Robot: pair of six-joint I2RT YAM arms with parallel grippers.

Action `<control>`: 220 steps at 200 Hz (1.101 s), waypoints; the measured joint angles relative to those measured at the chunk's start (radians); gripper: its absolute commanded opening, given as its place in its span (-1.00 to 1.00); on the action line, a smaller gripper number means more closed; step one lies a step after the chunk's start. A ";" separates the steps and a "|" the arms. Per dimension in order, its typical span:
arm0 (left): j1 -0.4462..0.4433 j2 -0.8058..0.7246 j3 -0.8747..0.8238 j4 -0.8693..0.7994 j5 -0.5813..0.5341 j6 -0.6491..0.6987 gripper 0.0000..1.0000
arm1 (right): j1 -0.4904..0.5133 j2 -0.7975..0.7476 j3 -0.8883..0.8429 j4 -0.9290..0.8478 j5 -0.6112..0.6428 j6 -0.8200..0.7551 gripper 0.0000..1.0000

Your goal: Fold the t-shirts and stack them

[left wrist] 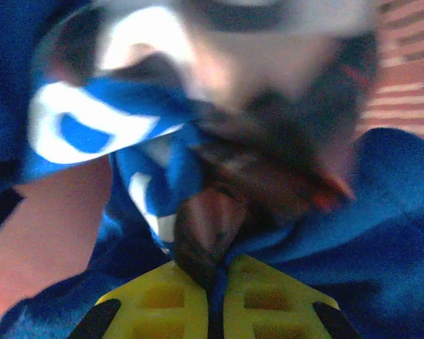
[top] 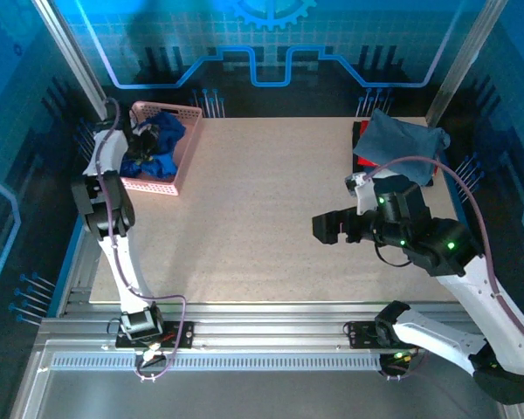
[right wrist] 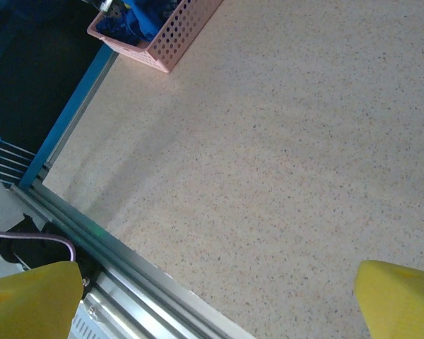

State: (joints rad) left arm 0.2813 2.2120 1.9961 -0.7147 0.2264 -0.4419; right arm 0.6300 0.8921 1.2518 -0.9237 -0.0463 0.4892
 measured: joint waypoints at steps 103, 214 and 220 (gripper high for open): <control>-0.249 -0.521 0.250 0.153 0.211 -0.092 -1.00 | -0.195 0.055 -0.121 0.215 -0.031 -0.018 1.00; -0.656 -0.630 -0.213 0.505 0.233 -0.323 -0.40 | -0.425 -0.012 -0.218 0.252 -0.098 -0.015 1.00; -0.669 -0.661 -0.343 0.570 0.229 -0.358 -0.21 | -0.428 -0.017 -0.227 0.251 -0.101 -0.015 1.00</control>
State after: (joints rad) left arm -0.3882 1.5509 1.6535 -0.1448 0.4549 -0.8001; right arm 0.2016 0.8753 1.0252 -0.6727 -0.1471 0.4740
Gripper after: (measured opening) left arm 0.240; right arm 0.997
